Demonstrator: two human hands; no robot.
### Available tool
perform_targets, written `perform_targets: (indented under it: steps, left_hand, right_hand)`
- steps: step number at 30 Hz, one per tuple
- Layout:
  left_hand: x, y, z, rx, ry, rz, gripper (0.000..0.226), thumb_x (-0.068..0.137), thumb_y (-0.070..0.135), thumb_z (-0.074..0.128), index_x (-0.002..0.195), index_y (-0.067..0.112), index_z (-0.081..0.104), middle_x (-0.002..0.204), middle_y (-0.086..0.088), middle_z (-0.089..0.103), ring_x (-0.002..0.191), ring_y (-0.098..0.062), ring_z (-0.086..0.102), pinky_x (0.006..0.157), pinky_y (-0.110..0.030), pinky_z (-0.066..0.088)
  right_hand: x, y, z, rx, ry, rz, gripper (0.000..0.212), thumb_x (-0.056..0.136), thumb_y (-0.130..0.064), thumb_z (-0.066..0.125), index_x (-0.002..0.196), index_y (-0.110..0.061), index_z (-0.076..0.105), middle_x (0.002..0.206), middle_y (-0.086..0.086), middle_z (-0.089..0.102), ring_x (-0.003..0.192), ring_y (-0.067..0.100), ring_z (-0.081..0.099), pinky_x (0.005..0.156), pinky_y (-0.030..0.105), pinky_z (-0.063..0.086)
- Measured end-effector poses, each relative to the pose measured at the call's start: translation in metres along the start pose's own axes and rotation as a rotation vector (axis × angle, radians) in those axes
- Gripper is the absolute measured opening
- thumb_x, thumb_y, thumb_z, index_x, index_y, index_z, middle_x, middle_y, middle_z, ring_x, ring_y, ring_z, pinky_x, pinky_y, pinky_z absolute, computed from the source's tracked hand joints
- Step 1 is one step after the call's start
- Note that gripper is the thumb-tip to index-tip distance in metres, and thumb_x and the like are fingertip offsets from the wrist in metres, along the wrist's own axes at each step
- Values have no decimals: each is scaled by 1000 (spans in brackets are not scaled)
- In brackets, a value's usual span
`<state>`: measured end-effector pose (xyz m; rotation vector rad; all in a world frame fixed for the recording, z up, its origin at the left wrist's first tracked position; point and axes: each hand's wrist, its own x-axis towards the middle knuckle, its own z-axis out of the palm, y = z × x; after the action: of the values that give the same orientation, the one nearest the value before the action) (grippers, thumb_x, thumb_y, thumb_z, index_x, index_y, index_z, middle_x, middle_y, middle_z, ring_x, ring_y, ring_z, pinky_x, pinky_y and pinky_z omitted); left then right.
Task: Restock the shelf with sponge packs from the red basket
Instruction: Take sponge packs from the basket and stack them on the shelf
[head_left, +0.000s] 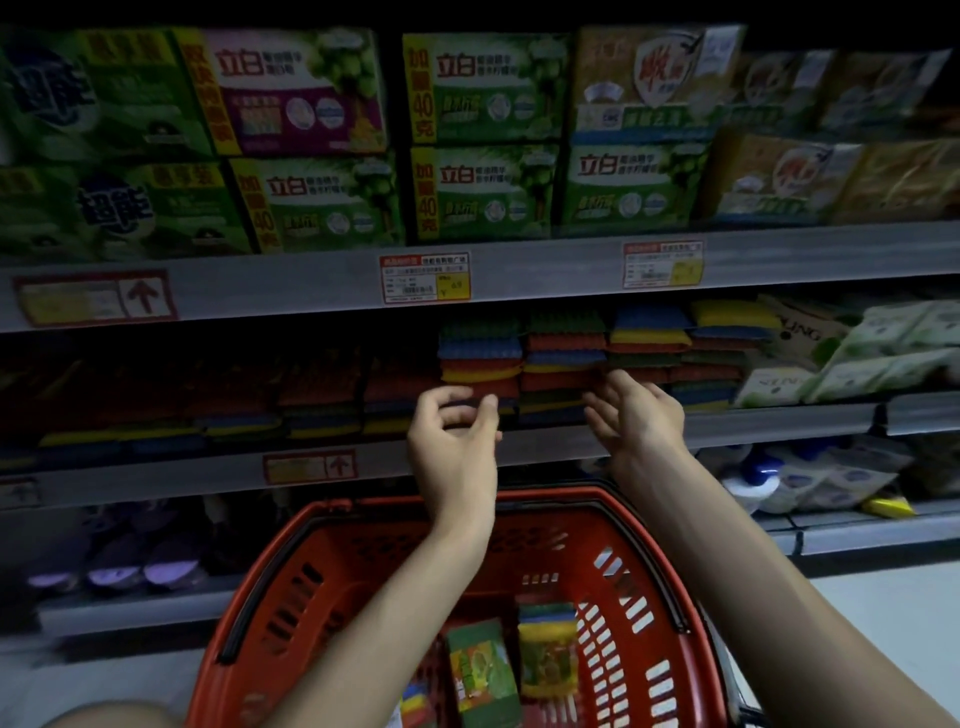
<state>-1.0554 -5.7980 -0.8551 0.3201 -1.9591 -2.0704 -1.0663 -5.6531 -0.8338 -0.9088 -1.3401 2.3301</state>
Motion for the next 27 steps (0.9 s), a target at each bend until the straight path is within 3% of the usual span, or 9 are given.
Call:
perform_targets:
  steps: [5,9,16,22,27]
  left_hand:
    - [-15,-1,14,25,-206,88,12,92,17,75,99,23,67,86,0,71,78,-15,72,68,-23,58]
    - [-21,4,20,16,-284,99,12,92,16,75,101,22,69,88,1,72,79,-13,72,71,-24,58]
    - [-19,3,21,14,-289,95,9,93,17,73,100,22,69,89,-1,74,79,-14,73,71,-24,57]
    - [-13,5,18,-1,-270,91,9,93,15,73,100,20,70,88,3,73,77,-13,72,67,-20,56]
    - [-8,4,15,-14,-245,76,8,94,15,72,99,20,70,89,1,74,80,-12,73,67,-18,55]
  right_hand:
    - [13,-8,-11,29,34,40,49,101,-16,62,145,-1,47,116,13,70,79,18,72,69,28,60]
    - [22,-14,-20,52,60,53,46,102,-13,59,144,1,48,115,14,69,79,19,71,64,27,59]
    - [30,-15,-23,46,94,50,53,100,-10,62,150,-1,43,121,18,70,86,23,73,64,28,59]
    - [31,-17,-27,65,101,66,52,101,-12,61,149,-1,43,115,15,67,76,19,69,61,28,57]
    - [37,-36,-38,140,180,68,32,102,-18,59,128,0,59,119,13,70,79,21,69,62,28,55]
